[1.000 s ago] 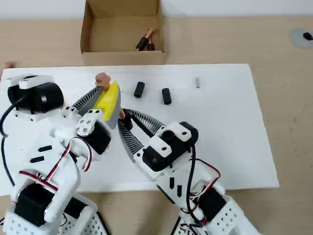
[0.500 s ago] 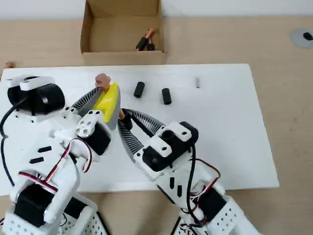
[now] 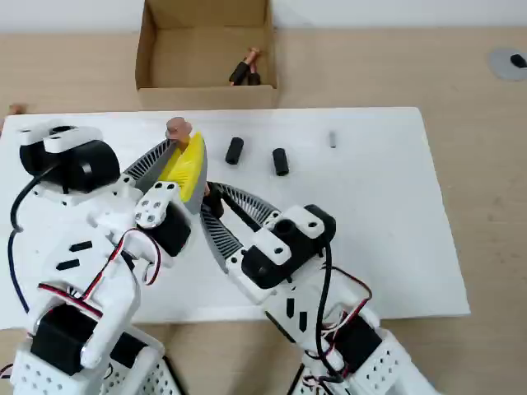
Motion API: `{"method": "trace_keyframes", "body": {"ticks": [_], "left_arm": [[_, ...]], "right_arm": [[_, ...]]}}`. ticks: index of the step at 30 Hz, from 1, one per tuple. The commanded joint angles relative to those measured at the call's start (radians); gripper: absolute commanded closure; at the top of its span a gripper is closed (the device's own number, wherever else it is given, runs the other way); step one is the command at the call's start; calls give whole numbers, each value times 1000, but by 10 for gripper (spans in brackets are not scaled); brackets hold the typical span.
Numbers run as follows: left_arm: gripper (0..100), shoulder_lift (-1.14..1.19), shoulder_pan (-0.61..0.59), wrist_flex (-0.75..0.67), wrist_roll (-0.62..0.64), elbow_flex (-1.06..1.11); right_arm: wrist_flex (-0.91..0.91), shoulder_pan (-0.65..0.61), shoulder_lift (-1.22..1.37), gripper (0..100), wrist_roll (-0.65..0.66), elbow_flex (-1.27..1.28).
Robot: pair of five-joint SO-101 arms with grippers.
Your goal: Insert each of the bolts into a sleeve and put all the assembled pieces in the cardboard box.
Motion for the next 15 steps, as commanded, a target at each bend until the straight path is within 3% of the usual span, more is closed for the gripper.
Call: {"method": "trace_keyframes", "body": {"ticks": [1,15], "left_arm": [[994,-10,11,-43,-6,-3],[994,-12,3,-98,-8,87]], "right_arm": [[-21,-12,-12,989,-8,-62],[-21,-12,-12,989,-9,-61]]}}
